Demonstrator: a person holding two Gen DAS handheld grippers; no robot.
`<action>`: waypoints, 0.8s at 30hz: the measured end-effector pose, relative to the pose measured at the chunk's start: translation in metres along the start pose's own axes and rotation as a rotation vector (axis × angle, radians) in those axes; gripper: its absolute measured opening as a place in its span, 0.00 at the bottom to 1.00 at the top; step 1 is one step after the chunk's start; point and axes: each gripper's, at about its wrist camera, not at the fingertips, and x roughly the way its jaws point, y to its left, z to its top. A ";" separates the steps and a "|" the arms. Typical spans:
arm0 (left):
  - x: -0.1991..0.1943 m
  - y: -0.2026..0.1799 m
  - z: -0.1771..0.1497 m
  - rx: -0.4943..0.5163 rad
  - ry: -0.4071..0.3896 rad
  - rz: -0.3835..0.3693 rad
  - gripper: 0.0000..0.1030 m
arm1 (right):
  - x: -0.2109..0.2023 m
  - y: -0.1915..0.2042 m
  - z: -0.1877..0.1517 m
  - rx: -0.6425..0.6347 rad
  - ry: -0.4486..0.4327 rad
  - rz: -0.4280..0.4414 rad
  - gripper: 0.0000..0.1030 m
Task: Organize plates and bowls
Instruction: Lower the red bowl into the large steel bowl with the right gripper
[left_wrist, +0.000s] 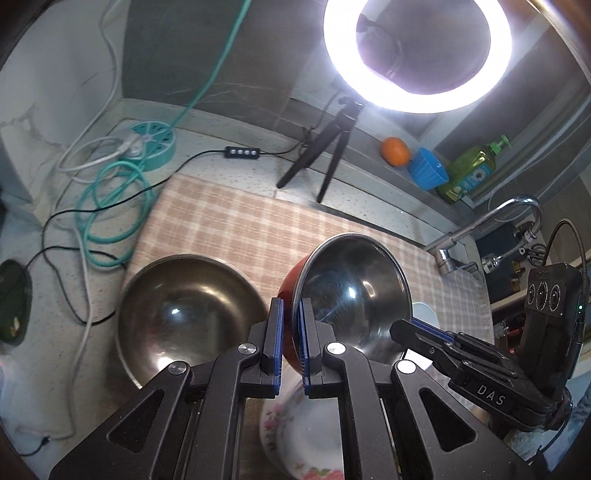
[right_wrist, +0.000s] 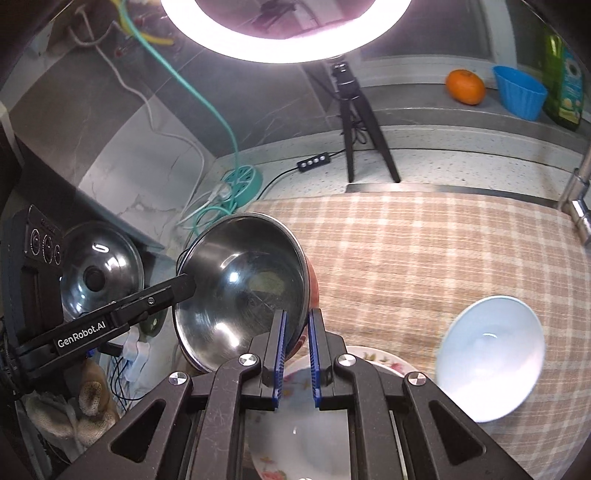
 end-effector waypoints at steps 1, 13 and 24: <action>-0.001 0.006 -0.002 -0.011 0.000 0.005 0.06 | 0.004 0.005 0.000 -0.009 0.007 0.003 0.10; -0.006 0.060 -0.014 -0.092 0.005 0.083 0.06 | 0.056 0.052 0.002 -0.113 0.084 0.009 0.10; 0.009 0.087 -0.023 -0.110 0.045 0.149 0.06 | 0.101 0.072 -0.003 -0.190 0.150 -0.044 0.10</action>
